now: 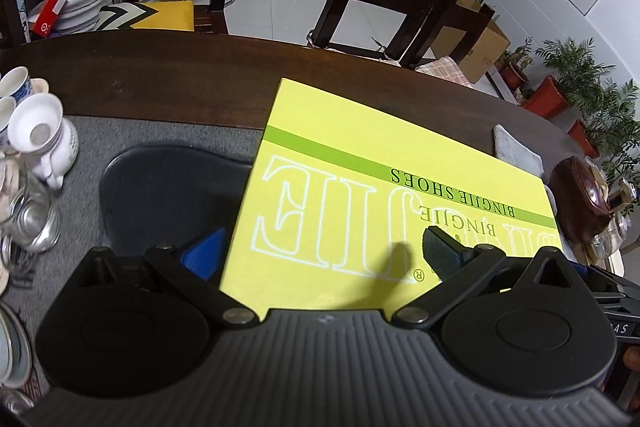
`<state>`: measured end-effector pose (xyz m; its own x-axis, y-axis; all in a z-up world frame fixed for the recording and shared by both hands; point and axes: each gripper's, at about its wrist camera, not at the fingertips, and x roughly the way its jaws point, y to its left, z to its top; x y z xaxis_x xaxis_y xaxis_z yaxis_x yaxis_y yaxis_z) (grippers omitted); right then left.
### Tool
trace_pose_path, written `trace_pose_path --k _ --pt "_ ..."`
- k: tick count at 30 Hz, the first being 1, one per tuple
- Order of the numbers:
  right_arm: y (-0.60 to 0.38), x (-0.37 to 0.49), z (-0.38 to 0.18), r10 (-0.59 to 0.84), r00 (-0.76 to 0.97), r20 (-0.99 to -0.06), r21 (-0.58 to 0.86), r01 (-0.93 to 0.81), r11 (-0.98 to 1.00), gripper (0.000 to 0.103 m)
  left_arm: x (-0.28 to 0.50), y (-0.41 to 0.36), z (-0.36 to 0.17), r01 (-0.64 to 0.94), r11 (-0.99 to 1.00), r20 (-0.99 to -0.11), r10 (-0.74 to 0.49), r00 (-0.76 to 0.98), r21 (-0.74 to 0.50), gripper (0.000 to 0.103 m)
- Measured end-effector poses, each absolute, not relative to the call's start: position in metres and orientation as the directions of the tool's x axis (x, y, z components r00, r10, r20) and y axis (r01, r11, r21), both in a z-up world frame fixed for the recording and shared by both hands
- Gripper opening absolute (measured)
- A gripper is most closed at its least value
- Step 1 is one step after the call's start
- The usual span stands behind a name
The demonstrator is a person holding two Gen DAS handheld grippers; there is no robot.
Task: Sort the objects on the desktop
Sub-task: 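Carry the yellow lid with both grippers over the open green box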
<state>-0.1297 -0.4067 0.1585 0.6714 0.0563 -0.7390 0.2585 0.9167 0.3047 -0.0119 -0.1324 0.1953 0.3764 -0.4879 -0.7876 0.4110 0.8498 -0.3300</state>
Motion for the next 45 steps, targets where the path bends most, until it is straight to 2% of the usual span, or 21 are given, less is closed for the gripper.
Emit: trace_pose_path --k 15,33,41,45 --pt "-0.365 -0.203 0.156 0.02 0.721 -0.693 0.271 0.234 0.934 0.103 -0.093 -0.1 0.192 0.425 0.859 -0.761 -0.473 0.445 -0.285 0.102" --pt "-0.329 -0.248 0.138 0.025 0.738 -0.674 0.273 0.217 0.937 0.103 -0.142 -0.073 0.184 0.435 0.87 -0.733 -0.451 0.51 -0.233 0.102" --pt "-0.3 -0.265 0.132 -0.01 0.735 -0.678 0.187 0.185 0.965 0.103 -0.164 -0.057 0.177 0.434 0.871 -0.715 -0.454 0.531 -0.231 0.102" --pt "-0.291 -0.268 0.126 -0.016 0.729 -0.685 0.168 0.179 0.969 0.102 -0.16 -0.049 0.161 0.39 0.886 -0.741 -0.434 0.512 -0.25 0.102"
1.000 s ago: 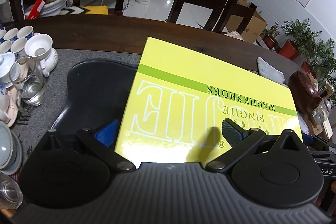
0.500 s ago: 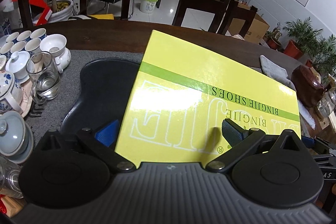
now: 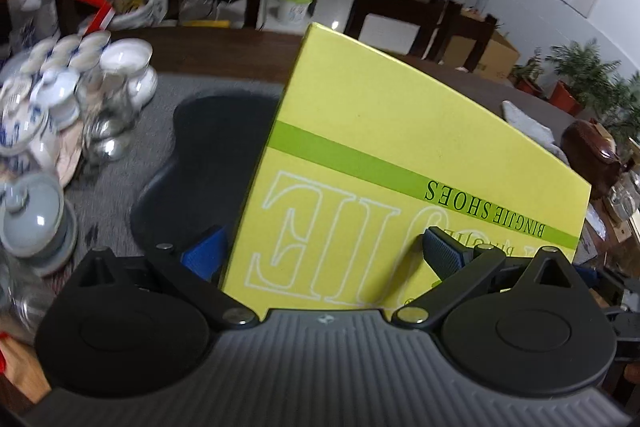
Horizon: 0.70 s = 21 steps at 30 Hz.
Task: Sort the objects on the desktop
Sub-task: 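Carry the yellow lid with both grippers over the open green box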
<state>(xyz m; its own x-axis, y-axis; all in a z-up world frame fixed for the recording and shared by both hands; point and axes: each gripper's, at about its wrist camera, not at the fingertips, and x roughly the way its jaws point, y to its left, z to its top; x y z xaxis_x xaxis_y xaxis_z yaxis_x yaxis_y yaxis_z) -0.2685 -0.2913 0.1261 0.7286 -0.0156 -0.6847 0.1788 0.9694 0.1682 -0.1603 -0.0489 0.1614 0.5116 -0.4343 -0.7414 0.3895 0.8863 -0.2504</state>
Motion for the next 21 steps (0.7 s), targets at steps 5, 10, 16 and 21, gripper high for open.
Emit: trace_pose_path --k 5,10,16,21 --pt "-0.287 -0.27 0.114 0.004 0.711 -0.704 0.193 0.185 0.964 0.1 -0.161 -0.041 0.153 0.38 0.887 -0.75 -0.436 0.497 -0.263 0.102" --pt "-0.284 -0.273 0.109 0.012 0.7 -0.714 0.201 0.189 0.961 0.1 -0.161 -0.038 0.146 0.364 0.89 -0.765 -0.431 0.478 -0.274 0.102" --pt "-0.281 -0.276 0.11 0.009 0.692 -0.722 0.194 0.19 0.962 0.1 -0.16 -0.038 0.139 0.35 0.889 -0.782 -0.436 0.445 -0.296 0.102" --pt "-0.282 -0.278 0.11 0.0 0.689 -0.725 0.187 0.197 0.962 0.1 -0.165 -0.041 0.135 0.354 0.888 -0.789 -0.435 0.434 -0.294 0.102"
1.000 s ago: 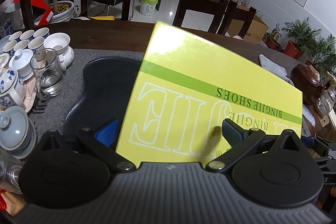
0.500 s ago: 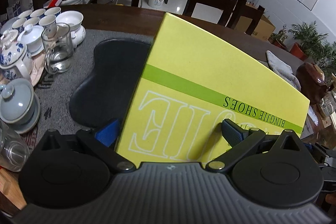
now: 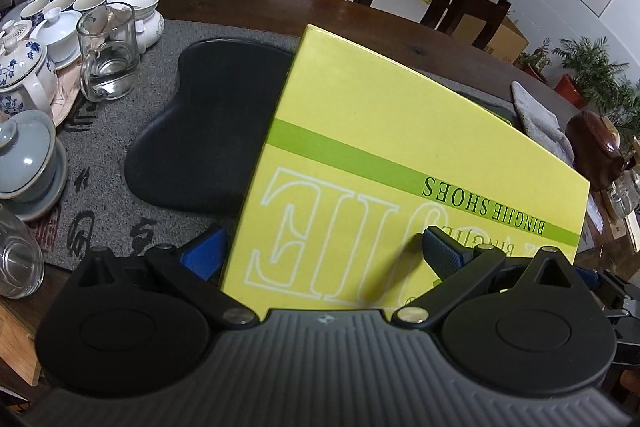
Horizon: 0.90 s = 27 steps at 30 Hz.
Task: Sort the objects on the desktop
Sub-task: 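Carry the yellow lid with both grippers over the open green box, then hold the lid above the green box and align it with the box rim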
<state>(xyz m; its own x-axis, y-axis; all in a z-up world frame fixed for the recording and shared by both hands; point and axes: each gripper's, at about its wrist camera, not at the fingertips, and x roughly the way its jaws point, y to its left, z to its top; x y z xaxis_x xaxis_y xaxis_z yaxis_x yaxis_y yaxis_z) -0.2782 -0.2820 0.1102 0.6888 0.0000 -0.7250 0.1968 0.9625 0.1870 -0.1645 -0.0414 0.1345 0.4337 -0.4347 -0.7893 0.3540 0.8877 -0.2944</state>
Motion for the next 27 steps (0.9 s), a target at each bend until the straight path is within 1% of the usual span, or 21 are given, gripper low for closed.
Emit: trace_pose_path --k 8,19,27 --pt "-0.284 -0.287 0.108 -0.012 0.681 -0.732 0.175 0.205 0.963 0.1 -0.173 -0.042 0.128 0.354 0.881 -0.799 -0.446 0.403 -0.313 0.102" --pt "-0.28 -0.298 0.107 -0.008 0.672 -0.741 0.169 0.198 0.966 0.1 -0.183 -0.037 0.121 0.341 0.888 -0.819 -0.43 0.38 -0.308 0.102" --pt "-0.28 -0.303 0.103 0.004 0.669 -0.744 0.193 0.209 0.959 0.1 -0.188 -0.038 0.112 0.338 0.894 -0.831 -0.414 0.371 -0.294 0.102"
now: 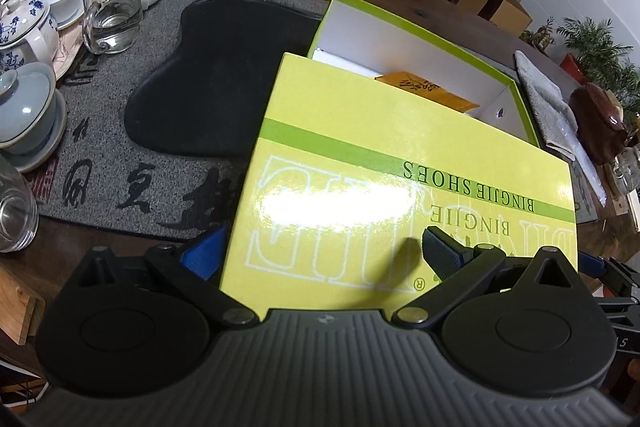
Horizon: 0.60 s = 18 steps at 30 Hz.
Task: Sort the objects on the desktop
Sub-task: 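Hold the lid above the green box and align it with the box rim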
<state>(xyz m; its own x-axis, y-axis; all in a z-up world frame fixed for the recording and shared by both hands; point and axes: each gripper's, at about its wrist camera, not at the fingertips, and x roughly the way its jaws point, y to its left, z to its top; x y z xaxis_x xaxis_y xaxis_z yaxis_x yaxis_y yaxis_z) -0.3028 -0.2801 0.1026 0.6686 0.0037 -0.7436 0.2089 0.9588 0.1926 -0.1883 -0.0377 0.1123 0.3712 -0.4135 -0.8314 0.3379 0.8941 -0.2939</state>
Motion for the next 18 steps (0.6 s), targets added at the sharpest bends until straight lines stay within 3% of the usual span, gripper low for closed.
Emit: trace_pose_path --k 18 --pt "-0.281 -0.305 0.103 0.018 0.669 -0.743 0.211 0.209 0.955 0.1 -0.192 -0.033 0.129 0.339 0.895 -0.811 -0.418 0.409 -0.291 0.102"
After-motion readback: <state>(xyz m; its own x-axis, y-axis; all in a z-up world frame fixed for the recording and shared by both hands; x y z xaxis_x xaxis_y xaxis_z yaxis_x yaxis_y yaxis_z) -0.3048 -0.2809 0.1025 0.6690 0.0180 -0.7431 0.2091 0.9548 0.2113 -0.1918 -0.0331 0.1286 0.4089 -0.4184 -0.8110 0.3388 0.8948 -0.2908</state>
